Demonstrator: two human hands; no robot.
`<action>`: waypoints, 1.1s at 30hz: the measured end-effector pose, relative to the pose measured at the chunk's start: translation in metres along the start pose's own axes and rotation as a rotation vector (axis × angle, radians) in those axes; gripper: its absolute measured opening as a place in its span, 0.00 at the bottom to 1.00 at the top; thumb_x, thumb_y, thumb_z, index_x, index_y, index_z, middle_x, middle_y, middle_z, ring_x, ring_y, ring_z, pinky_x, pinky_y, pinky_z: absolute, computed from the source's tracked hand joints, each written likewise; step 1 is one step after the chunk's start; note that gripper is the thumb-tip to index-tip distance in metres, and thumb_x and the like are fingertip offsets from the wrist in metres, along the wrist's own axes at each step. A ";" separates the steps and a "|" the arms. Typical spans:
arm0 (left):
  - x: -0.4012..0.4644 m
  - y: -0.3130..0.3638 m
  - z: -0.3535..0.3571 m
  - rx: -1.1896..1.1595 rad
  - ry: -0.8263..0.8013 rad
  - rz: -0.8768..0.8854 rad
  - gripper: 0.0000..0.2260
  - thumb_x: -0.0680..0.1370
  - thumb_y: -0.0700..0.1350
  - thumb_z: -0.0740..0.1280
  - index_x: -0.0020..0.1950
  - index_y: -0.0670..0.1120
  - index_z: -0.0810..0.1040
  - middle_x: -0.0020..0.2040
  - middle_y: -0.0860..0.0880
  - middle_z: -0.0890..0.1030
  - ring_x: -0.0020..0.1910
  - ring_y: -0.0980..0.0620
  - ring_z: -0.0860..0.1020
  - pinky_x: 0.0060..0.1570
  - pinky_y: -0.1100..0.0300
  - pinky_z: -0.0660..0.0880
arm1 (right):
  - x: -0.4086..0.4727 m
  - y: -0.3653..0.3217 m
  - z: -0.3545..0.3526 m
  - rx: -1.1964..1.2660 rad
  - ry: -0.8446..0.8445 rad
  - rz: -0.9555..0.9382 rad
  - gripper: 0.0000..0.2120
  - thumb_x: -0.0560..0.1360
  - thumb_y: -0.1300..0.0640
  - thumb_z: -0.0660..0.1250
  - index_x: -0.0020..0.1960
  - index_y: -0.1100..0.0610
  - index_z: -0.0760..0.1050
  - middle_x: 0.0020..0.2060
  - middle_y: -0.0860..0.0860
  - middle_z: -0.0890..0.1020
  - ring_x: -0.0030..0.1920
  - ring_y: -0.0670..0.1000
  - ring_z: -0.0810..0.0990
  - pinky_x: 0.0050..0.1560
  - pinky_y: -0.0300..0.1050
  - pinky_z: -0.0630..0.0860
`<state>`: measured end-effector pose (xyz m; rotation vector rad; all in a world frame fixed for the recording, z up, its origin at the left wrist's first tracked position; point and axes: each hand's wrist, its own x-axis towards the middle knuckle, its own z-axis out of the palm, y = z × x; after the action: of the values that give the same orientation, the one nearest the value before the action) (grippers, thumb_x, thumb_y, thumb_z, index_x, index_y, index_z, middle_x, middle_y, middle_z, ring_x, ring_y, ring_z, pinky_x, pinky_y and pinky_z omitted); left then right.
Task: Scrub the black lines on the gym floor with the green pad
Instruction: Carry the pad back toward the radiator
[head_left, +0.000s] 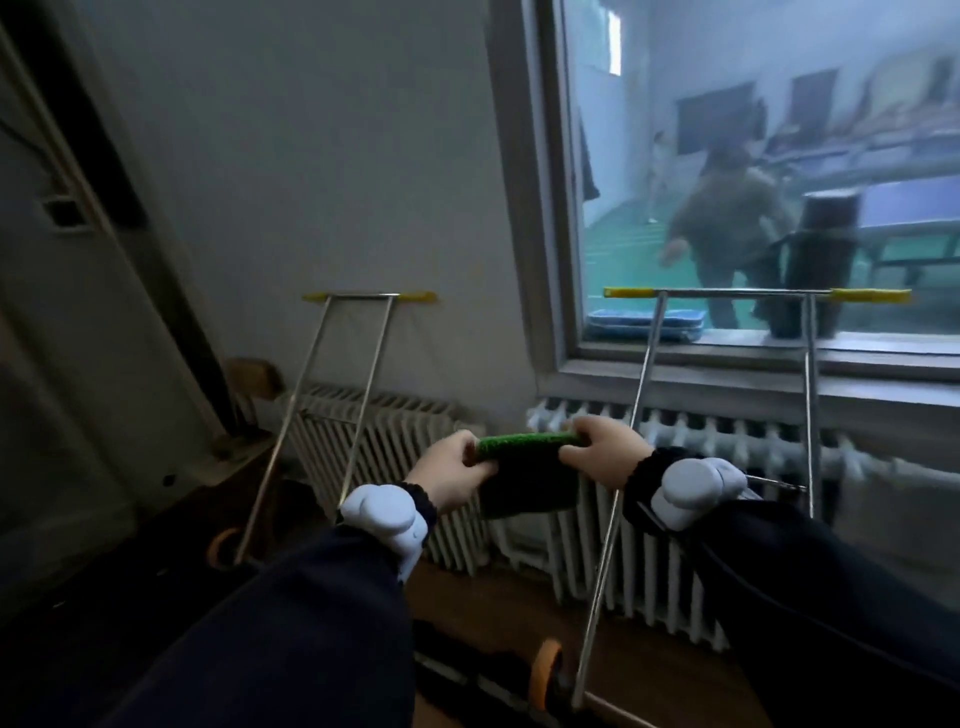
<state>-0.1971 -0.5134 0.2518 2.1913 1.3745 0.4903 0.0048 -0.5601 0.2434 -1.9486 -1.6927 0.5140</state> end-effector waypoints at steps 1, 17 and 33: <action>0.030 -0.002 0.009 -0.035 -0.010 0.015 0.08 0.78 0.46 0.66 0.43 0.47 0.70 0.39 0.49 0.74 0.41 0.51 0.74 0.39 0.60 0.66 | 0.023 0.012 0.000 0.032 0.044 0.056 0.11 0.76 0.52 0.65 0.39 0.55 0.67 0.39 0.52 0.73 0.44 0.51 0.71 0.41 0.40 0.63; 0.358 -0.101 0.105 -0.183 -0.236 -0.079 0.09 0.75 0.42 0.67 0.42 0.51 0.67 0.39 0.53 0.72 0.42 0.52 0.71 0.45 0.61 0.68 | 0.297 0.127 0.097 0.380 0.083 0.470 0.11 0.76 0.59 0.63 0.58 0.55 0.67 0.46 0.52 0.75 0.44 0.52 0.76 0.44 0.43 0.72; 0.561 -0.210 0.209 0.378 -0.429 0.311 0.18 0.81 0.50 0.57 0.70 0.50 0.68 0.76 0.47 0.58 0.74 0.45 0.59 0.71 0.52 0.61 | 0.470 0.190 0.204 -0.078 -0.001 0.704 0.19 0.77 0.54 0.59 0.68 0.51 0.69 0.75 0.55 0.57 0.74 0.58 0.57 0.72 0.49 0.63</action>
<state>0.0030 0.0241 -0.0209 2.6311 0.9565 -0.1551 0.1094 -0.0896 -0.0130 -2.5834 -0.9920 0.6947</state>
